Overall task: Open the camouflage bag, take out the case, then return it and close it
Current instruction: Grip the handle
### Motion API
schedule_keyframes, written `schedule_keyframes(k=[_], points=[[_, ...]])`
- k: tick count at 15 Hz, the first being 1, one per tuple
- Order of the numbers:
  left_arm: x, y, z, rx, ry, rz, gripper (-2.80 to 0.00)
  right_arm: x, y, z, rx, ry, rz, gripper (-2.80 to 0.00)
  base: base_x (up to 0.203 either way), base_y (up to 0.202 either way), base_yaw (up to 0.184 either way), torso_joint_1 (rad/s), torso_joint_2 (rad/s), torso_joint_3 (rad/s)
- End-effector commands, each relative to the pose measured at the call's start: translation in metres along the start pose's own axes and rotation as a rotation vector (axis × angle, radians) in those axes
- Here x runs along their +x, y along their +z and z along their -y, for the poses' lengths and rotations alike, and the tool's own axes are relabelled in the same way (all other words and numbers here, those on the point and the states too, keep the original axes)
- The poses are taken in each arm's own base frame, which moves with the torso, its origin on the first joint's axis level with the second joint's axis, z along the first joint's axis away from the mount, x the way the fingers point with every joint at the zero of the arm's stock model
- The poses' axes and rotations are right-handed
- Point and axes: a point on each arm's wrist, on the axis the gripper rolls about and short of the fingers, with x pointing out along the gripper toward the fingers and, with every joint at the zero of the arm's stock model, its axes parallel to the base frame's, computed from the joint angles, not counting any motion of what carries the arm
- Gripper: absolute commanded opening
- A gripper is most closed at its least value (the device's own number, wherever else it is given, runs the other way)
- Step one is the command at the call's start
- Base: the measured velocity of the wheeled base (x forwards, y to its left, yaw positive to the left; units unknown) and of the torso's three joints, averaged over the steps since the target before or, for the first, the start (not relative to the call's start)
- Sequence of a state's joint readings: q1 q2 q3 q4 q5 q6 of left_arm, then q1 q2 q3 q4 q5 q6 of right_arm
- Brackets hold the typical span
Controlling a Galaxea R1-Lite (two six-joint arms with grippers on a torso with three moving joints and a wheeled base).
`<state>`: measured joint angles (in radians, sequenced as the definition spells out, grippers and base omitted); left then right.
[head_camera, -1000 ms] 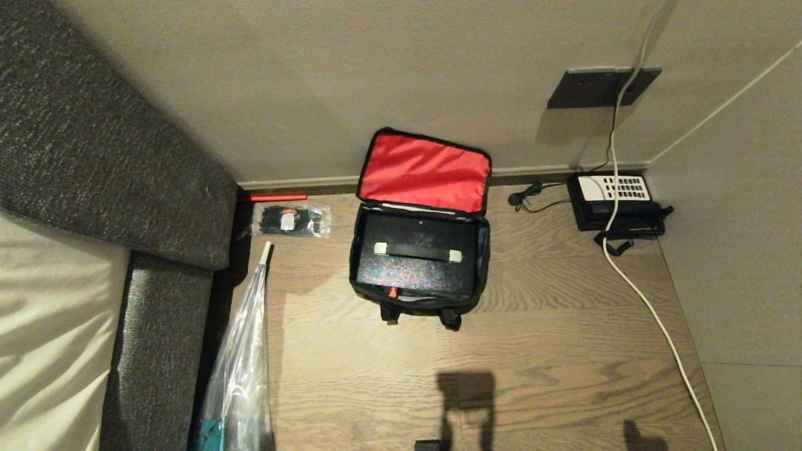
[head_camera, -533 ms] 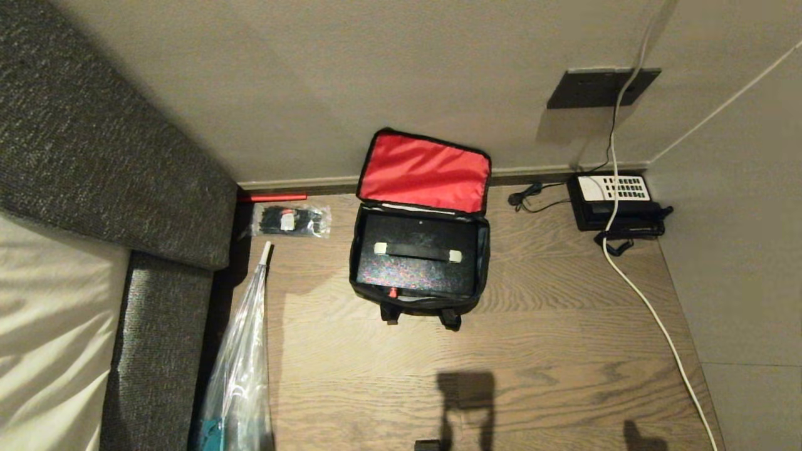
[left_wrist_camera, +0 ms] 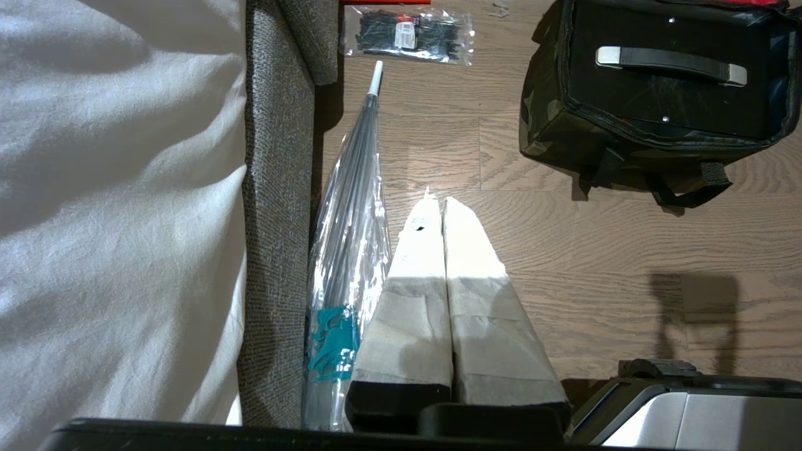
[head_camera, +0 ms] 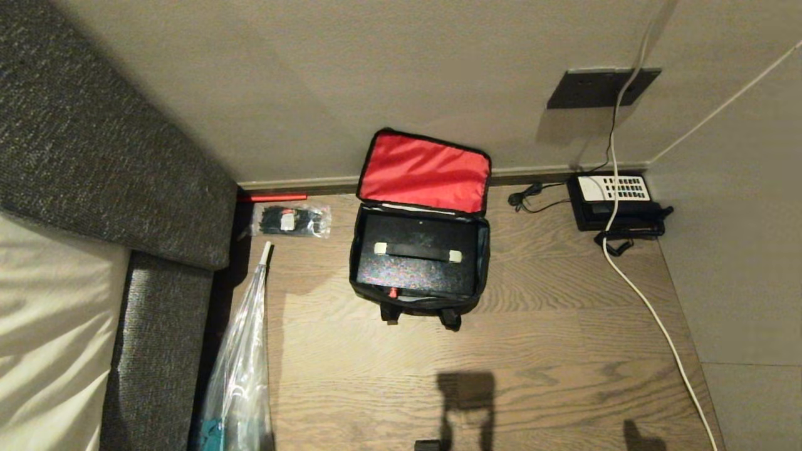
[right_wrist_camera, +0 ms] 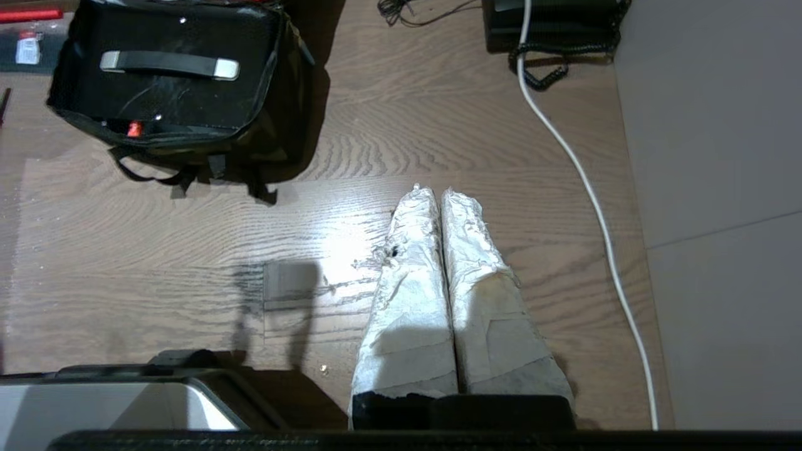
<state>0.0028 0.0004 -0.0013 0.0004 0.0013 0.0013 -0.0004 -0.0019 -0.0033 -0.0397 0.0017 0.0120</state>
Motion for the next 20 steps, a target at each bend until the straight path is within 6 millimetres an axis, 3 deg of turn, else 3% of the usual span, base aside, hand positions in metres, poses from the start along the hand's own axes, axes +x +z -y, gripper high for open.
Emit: schedule_keyframes(k=[1,3,5,7,9,11,13,15,17,19,20], points=[[0.0,0.0,0.0,0.0,0.001,0.003,-2.8,-0.01,0.026,0.0,0.009,0.006,0.075,-2.8,0.0,0.0,0.0,0.0,0.0,0.0],[0.0,0.0,0.0,0.0,0.001,0.001,-2.8,-0.037,0.06,-0.001,0.034,0.007,0.029,-2.8,0.0,0.0,0.0,0.0,0.0,0.0],[0.0,0.0,0.0,0.0,0.001,0.001,-2.8,-0.069,0.06,-0.001,0.077,0.006,-0.221,-2.8,0.0,0.0,0.0,0.0,0.0,0.0],[0.0,0.0,0.0,-0.002,0.001,0.001,-2.8,-0.092,0.06,-0.002,0.11,0.023,-0.355,-2.8,0.0,0.0,0.0,0.0,0.0,0.0],[0.0,0.0,0.0,-0.003,0.001,0.003,-2.8,-0.107,0.054,-0.004,0.159,0.09,-0.483,-2.8,0.0,0.0,0.0,0.0,0.0,0.0],[0.0,0.0,0.0,-0.001,0.001,0.003,-2.8,-0.111,0.064,-0.005,0.188,0.119,-0.479,-2.8,0.0,0.0,0.0,0.0,0.0,0.0],[0.0,0.0,0.0,-0.001,0.001,0.002,-2.8,-0.096,0.09,-0.005,0.241,0.102,-0.563,-2.8,0.0,0.0,0.0,0.0,0.0,0.0],[0.0,0.0,0.0,-0.001,0.001,0.002,-2.8,-0.057,0.134,-0.006,0.307,0.071,-0.661,-2.8,0.0,0.0,0.0,0.0,0.0,0.0],[0.0,0.0,0.0,-0.001,0.001,0.002,-2.8,-0.017,0.171,-0.006,0.35,0.062,-0.626,-2.8,0.0,0.0,0.0,0.0,0.0,0.0],[0.0,0.0,0.0,-0.001,0.001,0.003,-2.8,0.006,0.186,-0.006,0.323,0.073,-0.575,-2.8,0.0,0.0,0.0,0.0,0.0,0.0],[0.0,0.0,0.0,-0.001,0.001,0.003,-2.8,0.011,0.185,-0.005,0.267,0.064,-0.573,-2.8,0.0,0.0,0.0,0.0,0.0,0.0]])
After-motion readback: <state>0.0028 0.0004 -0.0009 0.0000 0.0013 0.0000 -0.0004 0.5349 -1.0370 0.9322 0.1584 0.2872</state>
